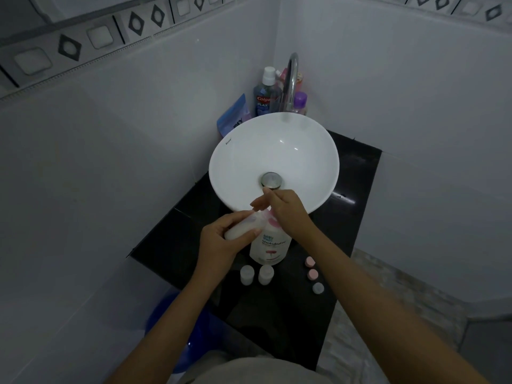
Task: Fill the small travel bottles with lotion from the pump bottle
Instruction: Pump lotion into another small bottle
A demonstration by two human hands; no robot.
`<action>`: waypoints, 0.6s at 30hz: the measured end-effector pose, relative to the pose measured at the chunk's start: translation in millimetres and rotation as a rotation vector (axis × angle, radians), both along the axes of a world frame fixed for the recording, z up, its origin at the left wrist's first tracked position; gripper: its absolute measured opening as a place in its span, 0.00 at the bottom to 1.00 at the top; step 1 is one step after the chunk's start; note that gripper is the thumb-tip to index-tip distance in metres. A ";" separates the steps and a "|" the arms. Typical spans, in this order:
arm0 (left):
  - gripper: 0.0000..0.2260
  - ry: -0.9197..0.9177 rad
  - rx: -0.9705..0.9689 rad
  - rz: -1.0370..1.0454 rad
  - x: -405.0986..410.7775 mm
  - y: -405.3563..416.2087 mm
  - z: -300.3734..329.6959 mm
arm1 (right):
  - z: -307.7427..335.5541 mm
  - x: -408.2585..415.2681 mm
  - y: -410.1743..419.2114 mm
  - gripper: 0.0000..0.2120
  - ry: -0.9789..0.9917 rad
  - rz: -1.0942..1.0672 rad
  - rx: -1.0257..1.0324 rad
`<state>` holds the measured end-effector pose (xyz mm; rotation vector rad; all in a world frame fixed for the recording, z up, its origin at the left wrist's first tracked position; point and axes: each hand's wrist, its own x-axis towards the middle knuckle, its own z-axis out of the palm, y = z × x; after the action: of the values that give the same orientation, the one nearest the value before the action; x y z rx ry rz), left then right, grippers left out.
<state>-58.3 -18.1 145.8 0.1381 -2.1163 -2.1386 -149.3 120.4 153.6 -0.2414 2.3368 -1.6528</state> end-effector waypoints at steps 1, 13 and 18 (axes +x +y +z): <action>0.14 0.002 -0.001 0.000 0.3 0.1 1.4 | 1.7 0.2 -0.1 0.19 -0.001 0.011 0.007; 0.14 0.036 0.033 -0.017 -2.7 -1.2 10.9 | 16.7 0.2 0.9 0.20 0.001 -0.021 -0.085; 0.14 -0.009 0.017 -0.016 -2.6 -0.7 -0.6 | 1.0 0.7 -0.1 0.20 0.003 -0.027 -0.043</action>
<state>-60.9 -18.8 145.2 0.1331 -2.1118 -2.1700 -148.5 120.2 154.6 -0.2224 2.3188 -1.7177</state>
